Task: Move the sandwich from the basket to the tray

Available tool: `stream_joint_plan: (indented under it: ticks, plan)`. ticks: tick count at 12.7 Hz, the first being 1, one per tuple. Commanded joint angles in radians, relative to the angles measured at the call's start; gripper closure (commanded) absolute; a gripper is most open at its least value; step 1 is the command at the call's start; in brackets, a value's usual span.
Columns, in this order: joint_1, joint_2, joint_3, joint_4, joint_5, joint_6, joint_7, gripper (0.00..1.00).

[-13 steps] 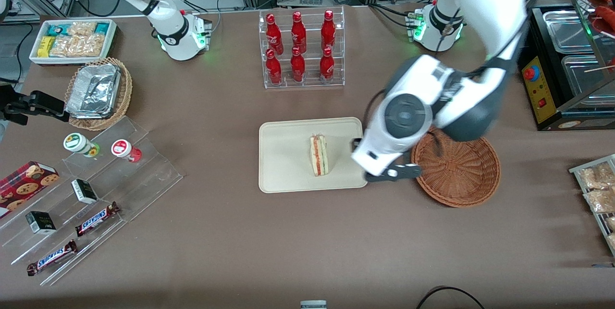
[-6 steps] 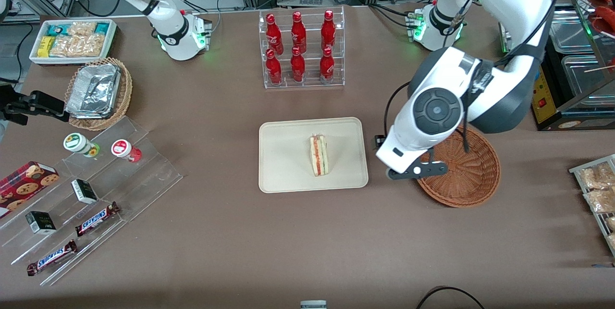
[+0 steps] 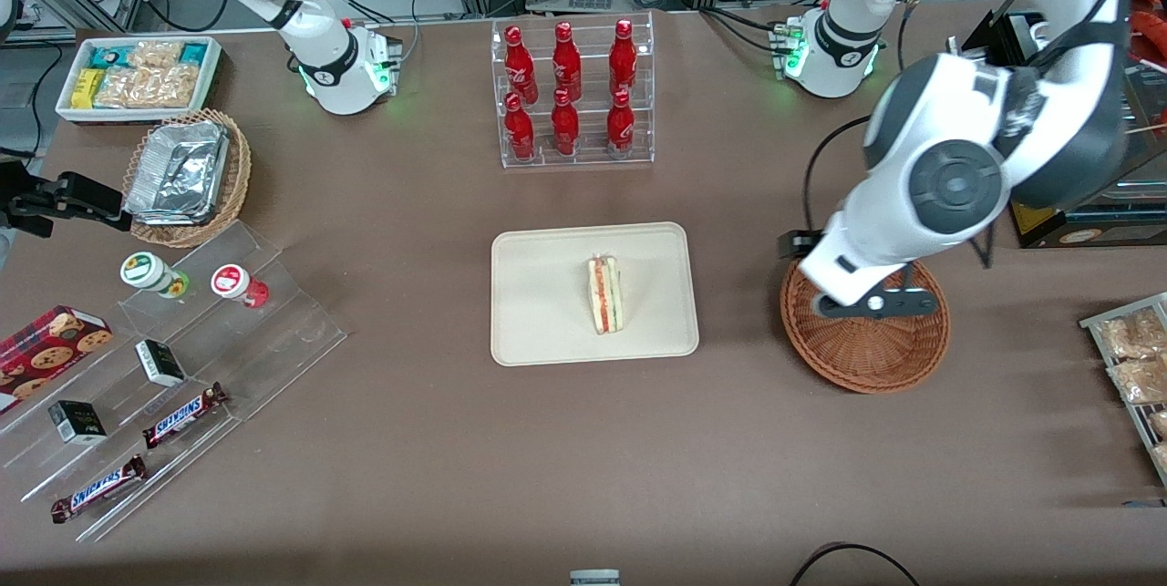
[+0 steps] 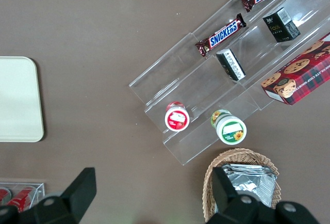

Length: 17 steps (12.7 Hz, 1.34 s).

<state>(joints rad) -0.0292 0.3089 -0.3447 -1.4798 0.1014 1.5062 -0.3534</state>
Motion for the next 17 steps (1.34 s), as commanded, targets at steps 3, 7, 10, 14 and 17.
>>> stream_joint_plan:
  ticks: [3,7,10,14,17]
  plan:
    - [-0.040,-0.132,0.176,-0.080,-0.055,-0.055,0.224,0.00]
    - [-0.090,-0.220,0.300,-0.117,-0.084,-0.107,0.286,0.00]
    - [-0.095,-0.276,0.320,-0.125,-0.085,-0.188,0.304,0.00]
    - [-0.087,-0.405,0.349,-0.207,-0.086,-0.221,0.303,0.00]
    - [-0.086,-0.421,0.375,-0.191,-0.085,-0.268,0.304,0.00]
